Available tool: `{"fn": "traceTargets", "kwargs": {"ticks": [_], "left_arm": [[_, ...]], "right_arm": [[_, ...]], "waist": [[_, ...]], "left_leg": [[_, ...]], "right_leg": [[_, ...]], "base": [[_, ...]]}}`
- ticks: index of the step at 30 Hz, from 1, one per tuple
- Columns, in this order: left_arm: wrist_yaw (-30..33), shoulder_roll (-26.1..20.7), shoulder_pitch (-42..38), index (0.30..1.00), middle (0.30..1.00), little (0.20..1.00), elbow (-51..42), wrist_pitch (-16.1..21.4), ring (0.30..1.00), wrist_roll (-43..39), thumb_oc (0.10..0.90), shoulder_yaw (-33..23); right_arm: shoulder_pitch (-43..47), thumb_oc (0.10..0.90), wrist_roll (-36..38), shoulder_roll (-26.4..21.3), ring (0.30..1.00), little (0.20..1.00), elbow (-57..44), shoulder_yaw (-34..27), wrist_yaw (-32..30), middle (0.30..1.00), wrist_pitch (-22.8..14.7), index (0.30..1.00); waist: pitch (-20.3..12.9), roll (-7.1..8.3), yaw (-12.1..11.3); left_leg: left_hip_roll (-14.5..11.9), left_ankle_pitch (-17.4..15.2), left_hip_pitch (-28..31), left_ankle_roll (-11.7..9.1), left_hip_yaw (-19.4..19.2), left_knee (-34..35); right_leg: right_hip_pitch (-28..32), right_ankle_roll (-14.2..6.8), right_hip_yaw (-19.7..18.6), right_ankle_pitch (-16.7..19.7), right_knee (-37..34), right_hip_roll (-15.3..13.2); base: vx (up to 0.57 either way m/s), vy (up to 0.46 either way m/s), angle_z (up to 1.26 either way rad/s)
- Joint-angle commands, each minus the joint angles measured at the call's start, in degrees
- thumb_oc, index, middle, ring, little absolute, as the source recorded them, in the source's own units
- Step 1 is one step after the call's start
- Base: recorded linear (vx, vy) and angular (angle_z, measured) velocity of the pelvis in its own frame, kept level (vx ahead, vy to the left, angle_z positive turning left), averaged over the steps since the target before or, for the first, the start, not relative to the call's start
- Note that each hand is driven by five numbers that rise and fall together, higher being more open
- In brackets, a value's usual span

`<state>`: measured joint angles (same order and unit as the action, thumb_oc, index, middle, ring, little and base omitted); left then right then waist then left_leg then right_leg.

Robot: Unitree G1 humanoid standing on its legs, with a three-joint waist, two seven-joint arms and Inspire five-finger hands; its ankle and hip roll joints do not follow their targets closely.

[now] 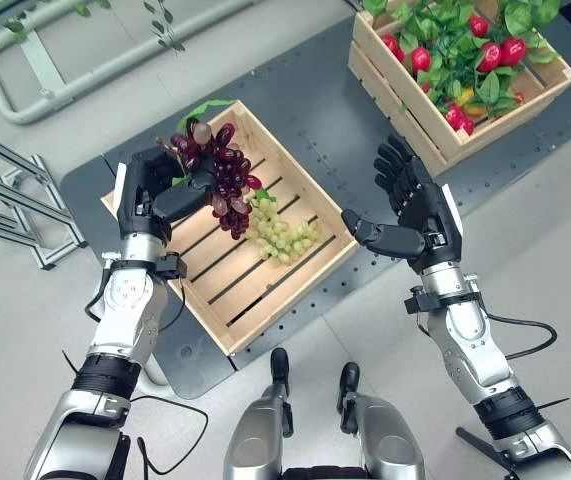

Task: Pick up the fruits from the basket on one side to the basket on the other side

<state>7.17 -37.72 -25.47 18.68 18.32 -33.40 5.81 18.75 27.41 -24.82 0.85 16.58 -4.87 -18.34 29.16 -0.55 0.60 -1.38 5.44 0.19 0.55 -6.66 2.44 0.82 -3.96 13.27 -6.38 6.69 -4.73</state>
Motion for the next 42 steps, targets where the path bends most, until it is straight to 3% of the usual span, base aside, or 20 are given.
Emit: {"fn": "traceTargets", "kwargs": {"ticks": [1, 5, 12, 23, 31, 36, 42], "left_arm": [[-1.7, -1.5, -3.1, 0.3, 0.3, 0.3, -1.7, 2.7, 0.3, -1.0, 0.4, -3.0], [-3.2, -1.8, -4.6, 0.3, 0.3, 0.3, -2.6, 0.3, 0.3, -2.2, 0.4, -2.0], [-4.8, -2.5, -12.4, 0.3, 0.3, 0.3, -1.2, -1.6, 0.3, -4.3, 0.4, 3.2], [-6.6, 0.8, -23.4, 0.3, 0.3, 0.3, 2.6, -4.2, 0.3, -10.7, 0.4, 10.5], [-6.8, 3.3, -25.4, 0.3, 0.3, 0.3, 2.2, -5.7, 0.3, -12.9, 0.4, 12.0], [-8.4, 5.8, -26.0, 0.3, 0.3, 0.3, 3.7, -8.0, 0.3, -12.6, 0.4, 13.3], [-10.4, 6.6, -24.8, 0.3, 0.3, 0.3, 5.8, -9.6, 0.3, -10.8, 0.4, 13.7]], "right_arm": [[0.1, 0.8, -1.0, -2.0, 0.9, 0.9, -3.0, 2.3, 3.6, 0.9, -1.9, 0.9], [1.6, 0.8, -0.6, -1.7, 0.9, 0.9, -3.8, 3.5, 4.0, 0.9, 0.8, 0.9], [9.1, 0.8, 9.2, 0.8, 0.9, 0.9, -0.1, 7.8, 8.5, 0.9, 11.2, 0.9], [20.3, 0.8, 19.1, 6.8, 0.9, 0.9, 10.5, 12.5, 9.1, 0.9, 17.0, 0.9], [22.5, 0.8, 24.4, 10.4, 0.9, 0.9, 15.0, 13.8, 9.6, 0.9, 16.0, 0.9], [25.4, 0.8, 26.0, 13.9, 0.9, 0.9, 15.7, 13.5, 6.0, 0.9, 13.7, 0.9], [27.3, 0.8, 24.6, 14.9, 0.9, 0.9, 15.6, 12.9, 2.5, 0.9, 12.0, 0.9]], "waist": [[-16.7, -2.24, -0.3], [-18.4, -2.69, -0.6], [-21.6, -2.5, -1.6], [-25.3, -1.68, -3.4], [-26.5, -1.45, -4.1], [-27.1, -1.48, -4.5], [-27.3, -1.49, -4.8]], "left_leg": [[1.5, -8.0, 1.8, -1.1, 0.4, -4.2], [1.5, -8.3, 3.1, -1.1, 0.6, -3.7], [1.4, -7.7, 6.0, -1.5, 1.7, -0.5], [1.2, -5.4, 5.0, -2.3, 4.5, 2.6], [0.9, -5.8, 5.7, -2.1, 4.2, 2.6], [0.9, -6.3, 6.4, -1.9, 4.2, 2.6], [1.0, -6.5, 6.8, -1.7, 4.3, 2.6]], "right_leg": [[1.2, 0.2, -1.1, 4.6, -5.1, -3.6], [2.6, 0.2, -0.9, 4.4, -5.4, -3.6], [6.3, 0.1, 0.0, 5.6, -9.2, -3.2], [6.2, 0.0, 1.3, 6.9, -11.7, -2.1], [7.0, 0.2, 1.9, 6.5, -11.7, -2.2], [7.6, 0.4, 1.9, 6.2, -11.7, -2.2], [7.8, 0.4, 1.4, 6.1, -11.7, -2.2]], "base": [[0.1, -0.035, 0.07], [0.07, -0.031, 0.04], [0.03, -0.069, 0.0], [-0.02, -0.07, 0.07], [0.01, -0.011, 0.03], [0.0, 0.0, 0.0], [0.0, 0.0, 0.0]]}}
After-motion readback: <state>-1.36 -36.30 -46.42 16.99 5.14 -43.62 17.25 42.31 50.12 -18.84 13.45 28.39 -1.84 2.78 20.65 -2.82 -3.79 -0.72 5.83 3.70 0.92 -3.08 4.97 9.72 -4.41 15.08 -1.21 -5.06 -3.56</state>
